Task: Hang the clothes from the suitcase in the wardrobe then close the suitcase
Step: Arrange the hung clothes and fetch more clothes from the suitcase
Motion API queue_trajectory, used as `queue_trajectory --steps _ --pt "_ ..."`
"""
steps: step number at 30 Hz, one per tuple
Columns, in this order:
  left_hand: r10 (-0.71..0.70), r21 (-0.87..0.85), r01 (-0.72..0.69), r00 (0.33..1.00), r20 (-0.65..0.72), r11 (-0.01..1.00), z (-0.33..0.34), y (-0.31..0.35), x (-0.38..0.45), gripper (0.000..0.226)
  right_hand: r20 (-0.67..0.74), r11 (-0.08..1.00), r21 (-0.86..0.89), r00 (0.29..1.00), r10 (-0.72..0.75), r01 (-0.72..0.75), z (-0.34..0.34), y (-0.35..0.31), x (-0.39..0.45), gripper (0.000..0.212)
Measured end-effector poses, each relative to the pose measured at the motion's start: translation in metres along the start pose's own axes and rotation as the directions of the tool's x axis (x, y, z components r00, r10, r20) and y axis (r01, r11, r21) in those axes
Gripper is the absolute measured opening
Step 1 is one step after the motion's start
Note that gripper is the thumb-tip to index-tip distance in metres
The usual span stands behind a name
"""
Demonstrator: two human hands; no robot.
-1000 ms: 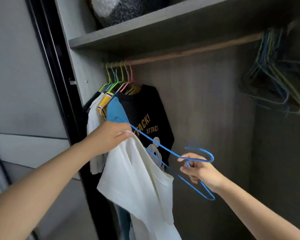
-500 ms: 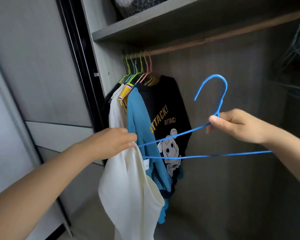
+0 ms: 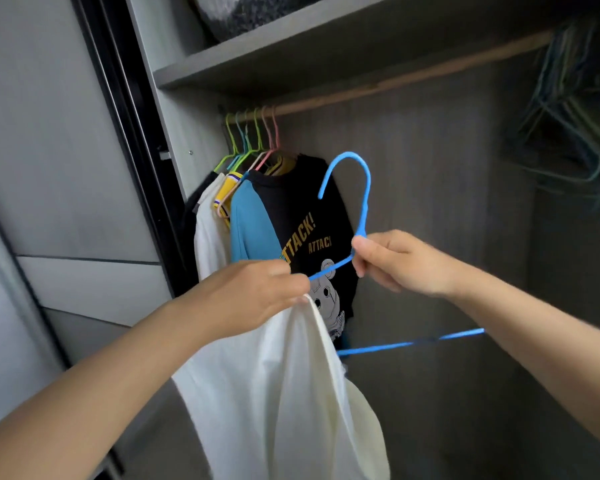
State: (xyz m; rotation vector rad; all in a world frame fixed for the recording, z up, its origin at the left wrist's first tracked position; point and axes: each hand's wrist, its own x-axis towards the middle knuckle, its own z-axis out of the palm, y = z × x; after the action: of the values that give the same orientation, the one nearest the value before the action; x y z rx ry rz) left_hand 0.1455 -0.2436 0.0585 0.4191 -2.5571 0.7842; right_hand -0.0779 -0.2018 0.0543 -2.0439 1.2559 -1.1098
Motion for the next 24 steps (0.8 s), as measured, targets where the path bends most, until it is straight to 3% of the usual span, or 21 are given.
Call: queue_trajectory --steps 3,5,7,9,11,13,15,17,19,20,22,24 --pt "-0.014 -0.010 0.013 0.996 -0.092 1.000 0.001 0.009 0.011 0.033 -0.031 0.967 0.254 0.999 -0.026 0.033 0.018 0.006 0.001 0.035" --pt "-0.056 0.042 0.060 0.993 -0.101 0.997 0.002 0.011 0.016 0.030 -0.087 0.948 0.307 0.995 -0.058 0.082 0.024 0.008 0.003 0.033" --pt "-0.105 0.130 0.115 0.991 -0.086 0.985 0.002 0.011 0.018 0.025 -0.174 0.973 0.189 0.980 -0.099 0.131 0.025 0.012 0.003 0.031" --pt "-0.176 0.187 0.179 0.984 -0.032 0.966 0.000 0.008 0.018 0.021 -0.286 0.968 -0.111 0.926 -0.247 0.224 0.025 0.023 0.002 0.024" --pt "-0.278 0.204 0.279 0.960 -0.035 0.938 -0.001 0.001 0.016 0.022 -0.377 0.878 -0.382 0.818 -0.434 0.289 0.023 0.033 -0.006 0.015" --pt "-0.348 0.195 0.352 0.936 -0.057 0.915 -0.003 -0.004 0.017 0.025 -0.359 0.822 -0.435 0.766 -0.533 0.368 0.022 0.039 -0.019 0.017" --pt "-0.443 0.186 0.437 0.897 -0.014 0.880 -0.007 -0.010 0.023 0.021 -0.180 0.853 -0.340 0.863 -0.473 0.396 0.032 0.038 -0.033 0.025" --pt "-0.575 0.115 0.566 0.816 0.066 0.816 -0.008 -0.016 0.029 0.022 0.147 0.922 -0.307 0.969 -0.198 0.235 0.052 0.042 -0.039 0.063" --pt "-0.614 0.067 0.610 0.787 0.069 0.789 -0.008 -0.020 0.035 0.022 0.351 0.918 -0.391 0.933 0.077 0.072 0.076 0.055 -0.039 0.082" --pt "-0.620 0.041 0.618 0.782 0.068 0.785 -0.006 -0.023 0.037 0.025 0.353 0.921 -0.390 0.925 0.139 0.010 0.083 0.057 -0.037 0.070" --pt "-0.619 -0.001 0.620 0.784 0.050 0.785 -0.007 -0.028 0.037 0.037 0.249 0.937 -0.339 0.953 0.172 -0.081 0.077 0.060 -0.029 0.025" --pt "-0.629 -0.012 0.629 0.777 0.008 0.777 -0.007 -0.038 0.029 0.034 0.118 0.926 -0.349 0.974 0.195 -0.143 0.053 0.065 -0.022 0.033"
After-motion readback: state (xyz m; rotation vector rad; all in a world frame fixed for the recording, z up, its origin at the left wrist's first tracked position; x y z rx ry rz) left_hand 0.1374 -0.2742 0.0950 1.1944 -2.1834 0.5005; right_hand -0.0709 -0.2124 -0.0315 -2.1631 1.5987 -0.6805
